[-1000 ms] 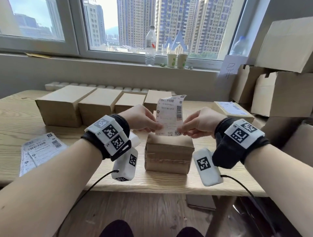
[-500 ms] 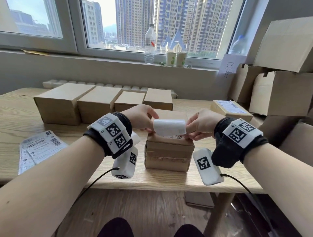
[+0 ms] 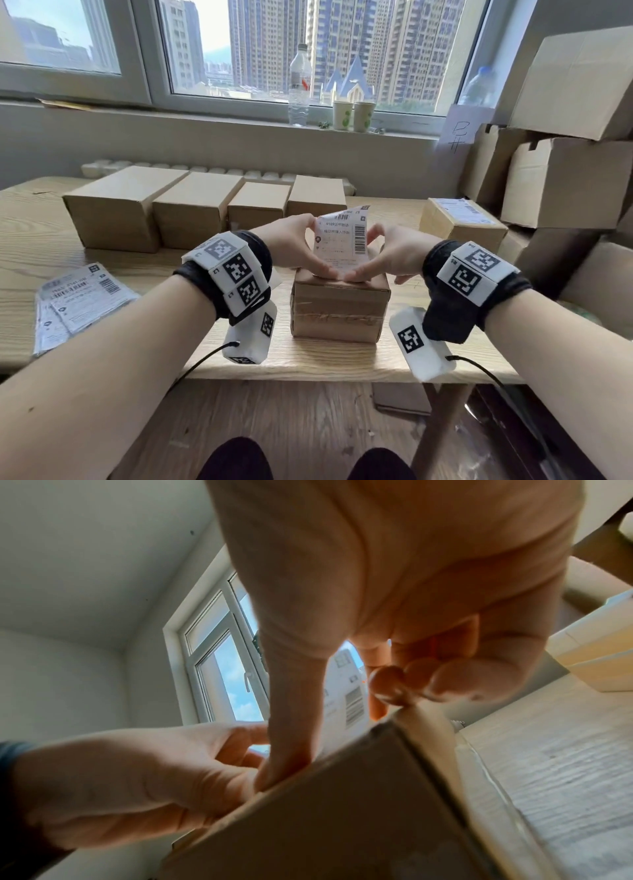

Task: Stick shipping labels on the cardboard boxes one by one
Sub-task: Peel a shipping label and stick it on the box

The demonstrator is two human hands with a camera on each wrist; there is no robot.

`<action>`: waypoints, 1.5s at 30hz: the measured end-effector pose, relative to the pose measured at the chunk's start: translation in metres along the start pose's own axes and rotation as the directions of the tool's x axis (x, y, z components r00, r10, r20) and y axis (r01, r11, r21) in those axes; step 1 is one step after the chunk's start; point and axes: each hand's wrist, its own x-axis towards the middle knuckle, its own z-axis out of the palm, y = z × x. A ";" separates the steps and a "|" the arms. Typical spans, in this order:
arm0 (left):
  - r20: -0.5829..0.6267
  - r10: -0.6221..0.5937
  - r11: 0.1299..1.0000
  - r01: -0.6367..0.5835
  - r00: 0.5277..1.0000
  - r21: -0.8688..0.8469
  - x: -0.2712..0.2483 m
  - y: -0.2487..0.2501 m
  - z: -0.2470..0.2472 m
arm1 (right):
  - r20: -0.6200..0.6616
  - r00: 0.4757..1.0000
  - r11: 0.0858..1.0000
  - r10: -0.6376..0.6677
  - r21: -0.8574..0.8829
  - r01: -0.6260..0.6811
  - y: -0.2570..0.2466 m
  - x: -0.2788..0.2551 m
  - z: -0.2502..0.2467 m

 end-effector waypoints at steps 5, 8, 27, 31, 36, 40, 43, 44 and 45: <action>0.103 -0.067 0.992 0.078 0.992 -0.101 0.001 -0.006 -0.009 | 0.075 0.996 0.986 0.044 0.158 -0.056 0.008 0.004 -0.007; 0.123 -0.130 0.981 0.146 0.984 -0.125 0.000 -0.015 -0.009 | 0.066 0.997 0.982 0.037 0.185 -0.048 0.012 0.008 -0.010; 0.256 -0.079 0.997 0.083 0.963 -0.004 0.045 -0.016 -0.012 | 0.140 0.990 0.994 0.036 0.096 -0.050 0.013 0.059 -0.018; 0.218 -0.108 0.993 0.115 0.970 -0.019 0.061 -0.020 -0.016 | 0.174 0.983 0.997 0.058 0.041 -0.066 0.012 0.068 -0.023; 0.110 -0.117 0.989 0.126 0.987 -0.072 0.075 -0.021 -0.020 | 0.173 0.981 0.996 0.083 -0.054 -0.075 0.007 0.077 -0.030; 0.000 -0.121 0.986 0.120 0.993 -0.115 0.082 -0.018 -0.017 | 0.070 0.993 0.991 0.095 -0.105 -0.087 0.001 0.090 -0.033; -0.062 -0.145 0.984 0.137 0.987 -0.114 0.088 -0.016 -0.015 | 0.027 0.995 0.988 0.100 -0.124 -0.096 -0.004 0.098 -0.036; -0.077 -0.148 0.984 0.139 0.986 -0.112 0.090 -0.016 -0.015 | 0.025 0.995 0.987 0.099 -0.130 -0.095 -0.006 0.100 -0.036; -0.091 -0.149 0.985 0.140 0.985 -0.104 0.092 -0.015 -0.015 | 0.021 0.995 0.986 0.095 -0.136 -0.091 -0.007 0.102 -0.037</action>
